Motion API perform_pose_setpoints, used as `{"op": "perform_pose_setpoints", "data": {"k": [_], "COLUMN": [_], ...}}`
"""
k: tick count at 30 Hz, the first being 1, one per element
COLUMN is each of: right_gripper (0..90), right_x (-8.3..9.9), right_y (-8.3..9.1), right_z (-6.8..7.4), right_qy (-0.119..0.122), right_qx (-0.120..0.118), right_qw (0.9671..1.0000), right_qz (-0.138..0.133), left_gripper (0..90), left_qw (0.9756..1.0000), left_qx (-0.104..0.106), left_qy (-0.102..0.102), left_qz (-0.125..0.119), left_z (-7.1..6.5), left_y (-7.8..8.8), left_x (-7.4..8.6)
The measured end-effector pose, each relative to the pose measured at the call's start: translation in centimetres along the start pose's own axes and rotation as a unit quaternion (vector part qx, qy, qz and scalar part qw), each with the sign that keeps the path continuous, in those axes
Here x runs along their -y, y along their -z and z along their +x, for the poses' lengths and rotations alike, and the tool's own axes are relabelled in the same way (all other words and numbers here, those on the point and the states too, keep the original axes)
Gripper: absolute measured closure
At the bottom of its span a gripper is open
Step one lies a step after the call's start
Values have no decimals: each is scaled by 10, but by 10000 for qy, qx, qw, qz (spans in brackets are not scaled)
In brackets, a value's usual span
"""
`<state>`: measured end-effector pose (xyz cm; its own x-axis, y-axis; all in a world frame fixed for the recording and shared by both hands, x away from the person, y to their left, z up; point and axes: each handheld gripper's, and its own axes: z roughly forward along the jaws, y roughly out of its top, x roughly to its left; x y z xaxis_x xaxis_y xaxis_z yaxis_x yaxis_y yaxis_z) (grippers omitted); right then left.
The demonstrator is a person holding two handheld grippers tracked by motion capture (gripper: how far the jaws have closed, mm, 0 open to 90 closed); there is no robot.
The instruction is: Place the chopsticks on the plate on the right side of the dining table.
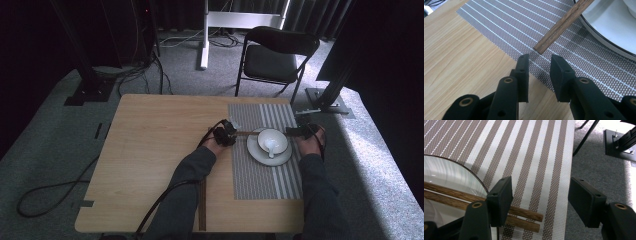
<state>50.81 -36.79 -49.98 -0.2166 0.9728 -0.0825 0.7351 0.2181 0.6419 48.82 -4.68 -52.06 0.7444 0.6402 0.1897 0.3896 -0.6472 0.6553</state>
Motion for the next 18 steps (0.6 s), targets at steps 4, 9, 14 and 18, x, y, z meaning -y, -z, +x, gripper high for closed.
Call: {"op": "perform_pose_setpoints", "data": {"k": [4, 9, 14, 18], "right_gripper": [353, 353, 353, 352], "right_x": [0, 0, 0, 1], "right_y": [0, 1, 1, 0], "right_z": [0, -1, -1, -1], "right_qy": [-2, 8, 2, -36], "right_qx": [-1, -13, -22, -31], "right_qw": [10000, 10000, 10000, 10000], "right_qz": [6, 23, 2, 68], "left_gripper": [708, 701, 695, 691], "left_qw": [10000, 10000, 10000, 10000], "left_qx": [-10, -12, -17, -17], "left_qy": [-1, 26, 39, 42], "left_qz": [-24, -48, -50, -42], "left_z": [0, 1, 2, 2], "left_y": [1, 3, 3, 3], "left_x": [0, -2, -3, -2]}}
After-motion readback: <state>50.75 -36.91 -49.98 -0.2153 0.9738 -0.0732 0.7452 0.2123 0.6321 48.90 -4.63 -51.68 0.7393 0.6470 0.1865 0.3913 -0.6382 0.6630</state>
